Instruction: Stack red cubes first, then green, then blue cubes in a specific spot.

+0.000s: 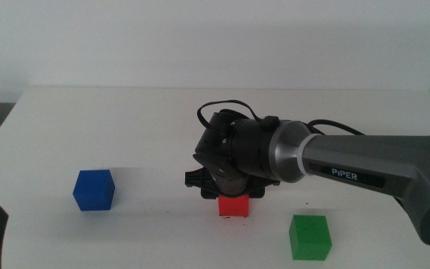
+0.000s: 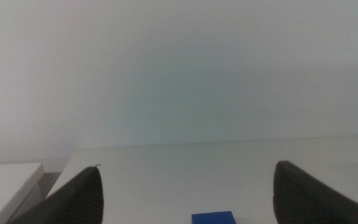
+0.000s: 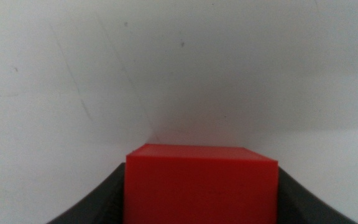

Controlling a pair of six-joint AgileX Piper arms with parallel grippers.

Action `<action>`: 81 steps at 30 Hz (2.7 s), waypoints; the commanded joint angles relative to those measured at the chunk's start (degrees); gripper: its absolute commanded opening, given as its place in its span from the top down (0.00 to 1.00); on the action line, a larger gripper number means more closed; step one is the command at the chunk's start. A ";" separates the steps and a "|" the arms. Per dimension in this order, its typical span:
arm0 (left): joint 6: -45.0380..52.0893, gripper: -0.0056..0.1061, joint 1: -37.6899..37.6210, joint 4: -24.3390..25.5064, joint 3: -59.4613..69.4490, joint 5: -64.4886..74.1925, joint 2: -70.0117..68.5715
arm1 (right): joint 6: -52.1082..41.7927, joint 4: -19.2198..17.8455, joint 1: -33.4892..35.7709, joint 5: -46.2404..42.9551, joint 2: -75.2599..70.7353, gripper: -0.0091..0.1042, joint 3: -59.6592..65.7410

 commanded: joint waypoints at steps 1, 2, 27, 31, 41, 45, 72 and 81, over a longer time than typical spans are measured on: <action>-0.28 0.11 -0.24 -0.11 0.00 -0.61 -0.21 | 0.14 -0.64 -0.46 0.16 0.59 0.57 -0.10; -0.28 0.11 -0.24 -0.11 0.00 -0.61 -0.21 | 0.14 -0.52 -0.46 0.16 0.59 0.44 -0.10; -0.28 0.11 -0.24 -0.11 0.00 -0.61 -0.21 | -11.50 7.05 -4.94 5.64 -36.69 0.10 26.47; -0.28 0.11 -0.24 -0.11 0.00 -0.61 -0.21 | -13.43 10.36 -7.37 -1.12 -35.10 0.10 31.87; 0.34 0.11 -0.24 -0.11 0.00 -0.61 -0.21 | -15.02 11.84 -7.85 -5.02 -28.53 0.10 32.61; 0.34 0.11 -0.24 -0.11 0.00 -0.61 -0.21 | -14.92 11.28 -7.85 -5.40 -26.20 0.10 32.61; 0.64 0.11 -0.24 -0.11 0.00 -0.61 -0.21 | -10.57 8.75 -2.66 16.59 -14.52 0.86 -1.94; 0.54 0.11 -0.24 -0.11 0.00 -0.61 -0.21 | -10.45 10.42 -1.44 17.25 -4.57 0.86 -14.79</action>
